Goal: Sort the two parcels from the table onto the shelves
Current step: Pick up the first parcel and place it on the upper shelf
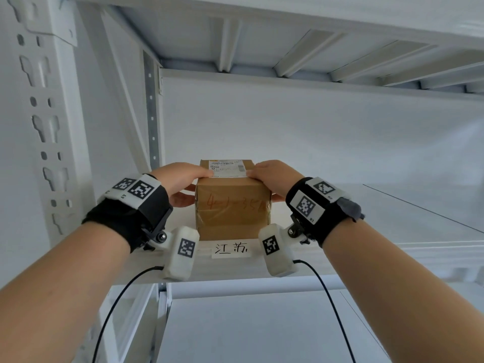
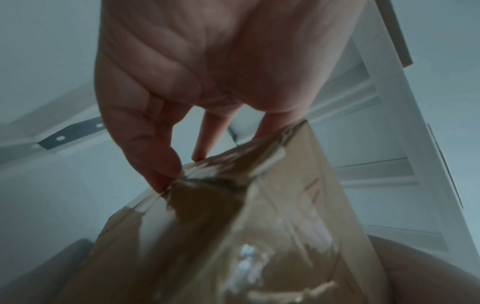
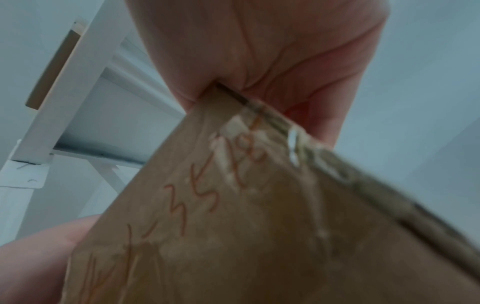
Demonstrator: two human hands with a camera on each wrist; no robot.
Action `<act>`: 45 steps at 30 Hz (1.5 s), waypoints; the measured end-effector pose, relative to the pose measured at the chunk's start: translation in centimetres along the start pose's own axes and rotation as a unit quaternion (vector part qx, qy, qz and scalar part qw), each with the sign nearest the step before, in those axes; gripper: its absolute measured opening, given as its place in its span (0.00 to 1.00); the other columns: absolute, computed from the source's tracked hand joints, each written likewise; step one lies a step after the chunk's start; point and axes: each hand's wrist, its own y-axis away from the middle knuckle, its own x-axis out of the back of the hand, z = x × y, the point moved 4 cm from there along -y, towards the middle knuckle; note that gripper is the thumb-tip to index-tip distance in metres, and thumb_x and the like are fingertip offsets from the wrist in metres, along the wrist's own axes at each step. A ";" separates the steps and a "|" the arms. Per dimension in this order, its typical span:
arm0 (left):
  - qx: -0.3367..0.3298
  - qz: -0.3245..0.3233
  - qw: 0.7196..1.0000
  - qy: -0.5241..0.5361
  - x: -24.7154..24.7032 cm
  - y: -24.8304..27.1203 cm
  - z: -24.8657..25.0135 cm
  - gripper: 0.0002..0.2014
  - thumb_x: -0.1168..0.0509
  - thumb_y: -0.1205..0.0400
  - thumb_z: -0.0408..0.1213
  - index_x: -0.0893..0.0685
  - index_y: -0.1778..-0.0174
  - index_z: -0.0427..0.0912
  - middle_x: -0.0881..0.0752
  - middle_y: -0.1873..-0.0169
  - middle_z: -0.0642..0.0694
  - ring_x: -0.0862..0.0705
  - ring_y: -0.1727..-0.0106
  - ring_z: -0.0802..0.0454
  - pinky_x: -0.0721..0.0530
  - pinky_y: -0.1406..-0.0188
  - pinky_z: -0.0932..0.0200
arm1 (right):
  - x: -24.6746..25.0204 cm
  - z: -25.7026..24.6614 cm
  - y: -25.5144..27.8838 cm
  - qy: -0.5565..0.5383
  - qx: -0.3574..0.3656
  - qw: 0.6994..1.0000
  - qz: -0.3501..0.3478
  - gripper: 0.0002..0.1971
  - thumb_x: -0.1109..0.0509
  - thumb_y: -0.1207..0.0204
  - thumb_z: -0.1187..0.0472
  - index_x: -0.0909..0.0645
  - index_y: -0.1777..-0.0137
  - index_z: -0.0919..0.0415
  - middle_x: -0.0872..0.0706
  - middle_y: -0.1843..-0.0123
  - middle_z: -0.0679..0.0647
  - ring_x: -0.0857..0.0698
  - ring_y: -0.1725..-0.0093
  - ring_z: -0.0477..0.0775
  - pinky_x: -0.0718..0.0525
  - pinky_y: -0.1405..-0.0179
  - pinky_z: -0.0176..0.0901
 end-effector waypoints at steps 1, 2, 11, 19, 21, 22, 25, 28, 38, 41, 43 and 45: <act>0.007 0.000 1.000 0.005 0.0 -0.3 -0.1 0.17 0.35 0.23 0.47 0.18 0.39 0.46 0.17 0.55 0.42 0.18 0.62 0.51 0.19 0.67 0.60 | -0.1 0.0 -0.2 0.013 -0.006 1.000 -0.001 0.14 0.40 0.20 0.55 0.22 0.41 0.64 0.18 0.50 0.56 0.19 0.54 0.55 0.14 0.51 0.48; 0.013 0.002 1.000 0.009 0.0 -0.4 -0.3 0.18 0.34 0.23 0.48 0.18 0.39 0.46 0.17 0.55 0.42 0.18 0.62 0.50 0.19 0.67 0.60 | -0.2 -0.1 -0.4 0.026 -0.010 1.000 -0.001 0.14 0.40 0.20 0.55 0.22 0.45 0.65 0.19 0.49 0.59 0.19 0.53 0.57 0.14 0.48 0.50; 0.020 0.021 1.000 -0.002 -0.1 -0.4 -0.3 0.21 0.34 0.24 0.51 0.19 0.38 0.45 0.17 0.48 0.40 0.17 0.63 0.51 0.17 0.69 0.61 | -0.4 0.2 -1.0 0.036 -0.017 0.999 0.014 0.15 0.42 0.19 0.54 0.23 0.46 0.67 0.19 0.48 0.61 0.18 0.51 0.60 0.16 0.43 0.54; -0.033 0.056 0.992 -0.106 0.4 2.0 0.8 0.32 0.39 0.25 0.62 0.28 0.28 0.49 0.23 0.37 0.46 0.20 0.44 0.46 0.18 0.50 0.52 | 1.0 0.0 0.1 -0.031 0.026 0.997 0.061 0.27 0.43 0.20 0.46 0.31 0.25 0.60 0.25 0.25 0.57 0.24 0.29 0.61 0.25 0.29 0.58; -0.066 0.072 0.983 -0.154 0.5 2.9 1.5 0.35 0.39 0.25 0.61 0.34 0.24 0.49 0.25 0.35 0.46 0.23 0.39 0.45 0.20 0.45 0.51 | 1.6 -0.2 0.7 -0.023 0.059 0.995 0.082 0.29 0.41 0.21 0.45 0.35 0.23 0.57 0.29 0.22 0.55 0.27 0.26 0.58 0.30 0.25 0.55; -0.083 0.082 0.978 -0.173 0.6 3.4 1.8 0.36 0.39 0.25 0.61 0.36 0.23 0.50 0.27 0.31 0.46 0.24 0.36 0.44 0.21 0.43 0.51 | 1.8 -0.3 1.0 -0.021 0.077 0.993 0.091 0.29 0.40 0.21 0.45 0.35 0.23 0.56 0.29 0.22 0.54 0.28 0.26 0.57 0.30 0.26 0.53; -0.122 0.103 0.965 -0.208 0.9 5.3 2.6 0.38 0.35 0.28 0.61 0.37 0.23 0.52 0.29 0.25 0.46 0.26 0.31 0.43 0.25 0.33 0.47 | 2.3 -1.0 2.4 0.011 0.126 0.986 0.110 0.29 0.39 0.22 0.45 0.36 0.22 0.54 0.30 0.21 0.54 0.27 0.26 0.56 0.28 0.28 0.49; -0.161 0.120 0.947 -0.251 0.9 7.2 3.4 0.40 0.34 0.29 0.61 0.39 0.22 0.54 0.29 0.25 0.43 0.23 0.34 0.42 0.25 0.34 0.47 | 2.5 -1.6 3.8 0.075 0.172 0.974 0.129 0.30 0.39 0.22 0.45 0.38 0.22 0.52 0.31 0.21 0.53 0.29 0.25 0.54 0.32 0.35 0.41; -0.266 0.248 0.805 -0.468 0.5 14.0 3.7 0.37 0.37 0.27 0.60 0.37 0.23 0.51 0.28 0.28 0.43 0.29 0.30 0.40 0.27 0.34 0.42 | 1.7 -1.1 9.2 0.300 0.258 0.896 0.202 0.33 0.40 0.23 0.44 0.43 0.20 0.52 0.39 0.17 0.53 0.46 0.17 0.59 0.45 0.18 0.56; -0.317 0.307 0.727 -0.526 0.2 15.6 3.0 0.34 0.35 0.27 0.54 0.31 0.26 0.45 0.24 0.32 0.40 0.26 0.33 0.37 0.28 0.34 0.39 | 1.0 -0.4 10.5 0.350 0.274 0.870 0.214 0.33 0.41 0.22 0.44 0.46 0.20 0.51 0.45 0.16 0.53 0.54 0.16 0.58 0.53 0.18 0.53; -0.334 0.330 0.695 -0.544 0.1 16.3 2.1 0.32 0.33 0.28 0.49 0.27 0.29 0.42 0.22 0.34 0.37 0.26 0.34 0.35 0.30 0.33 0.38 | 0.2 0.1 11.1 0.358 0.293 0.859 0.221 0.32 0.41 0.22 0.46 0.44 0.20 0.52 0.44 0.16 0.54 0.54 0.16 0.60 0.55 0.18 0.53; -0.339 0.334 0.683 -0.554 0.0 16.7 1.1 0.31 0.33 0.28 0.47 0.26 0.30 0.41 0.22 0.34 0.37 0.26 0.33 0.35 0.32 0.32 0.38 | -0.6 0.6 11.6 0.364 0.300 0.853 0.225 0.31 0.40 0.22 0.48 0.42 0.20 0.53 0.42 0.16 0.55 0.53 0.16 0.61 0.54 0.19 0.54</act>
